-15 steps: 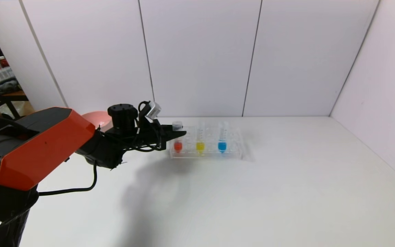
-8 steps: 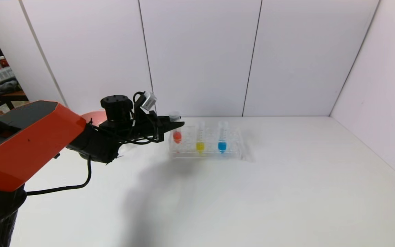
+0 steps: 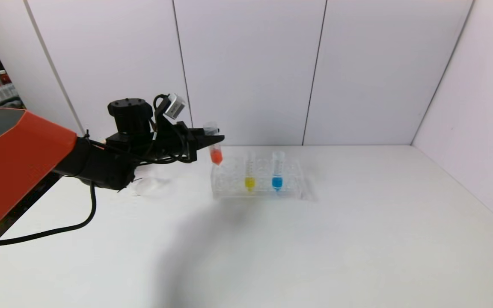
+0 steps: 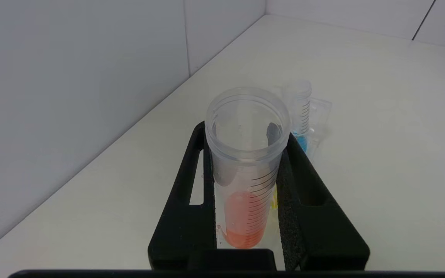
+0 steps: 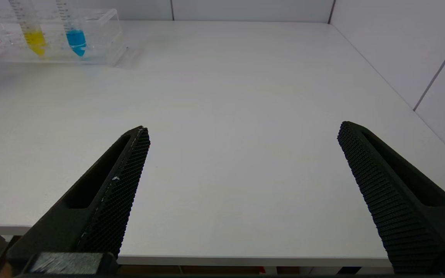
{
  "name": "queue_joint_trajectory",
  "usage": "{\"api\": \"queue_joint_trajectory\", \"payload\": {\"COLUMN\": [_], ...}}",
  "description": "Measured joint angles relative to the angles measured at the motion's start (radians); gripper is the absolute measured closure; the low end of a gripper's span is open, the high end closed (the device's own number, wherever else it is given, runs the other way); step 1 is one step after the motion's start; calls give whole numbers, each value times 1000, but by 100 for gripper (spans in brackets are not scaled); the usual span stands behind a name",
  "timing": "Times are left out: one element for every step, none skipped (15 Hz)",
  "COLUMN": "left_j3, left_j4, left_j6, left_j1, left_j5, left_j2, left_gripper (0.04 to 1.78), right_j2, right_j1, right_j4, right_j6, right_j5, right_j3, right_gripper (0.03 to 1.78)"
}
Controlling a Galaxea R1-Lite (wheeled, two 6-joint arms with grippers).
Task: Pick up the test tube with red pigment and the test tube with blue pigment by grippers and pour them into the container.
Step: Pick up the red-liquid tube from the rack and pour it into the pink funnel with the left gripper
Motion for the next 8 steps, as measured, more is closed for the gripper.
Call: {"api": "queue_joint_trajectory", "payload": {"left_j3": [-1,-1,-1,2,4,6,10,13], "left_j4": [16,31,44,62,87,114,143,167], "left_j6": [0,0,0,0,-1,-1,-1,0], "left_j1": [1,1,1,1,5,11,19,25], "left_j5": [0,0,1,2,5,12,27,49], "left_j2": [-17,-34,-50,-67,-85,-102,-123,-142], "left_gripper": [136,136,136,136,136,136,136,136], "right_j2": [0,0,0,0,0,0,0,0], "right_j1": [0,0,0,0,0,0,0,0], "right_j4": [0,0,0,0,0,0,0,0], "right_j6": [0,0,0,0,0,0,0,0], "right_j5": [0,0,0,0,0,0,0,0], "right_j3": [0,0,0,0,0,0,0,0], "right_gripper": [4,4,4,4,4,4,4,4]}}
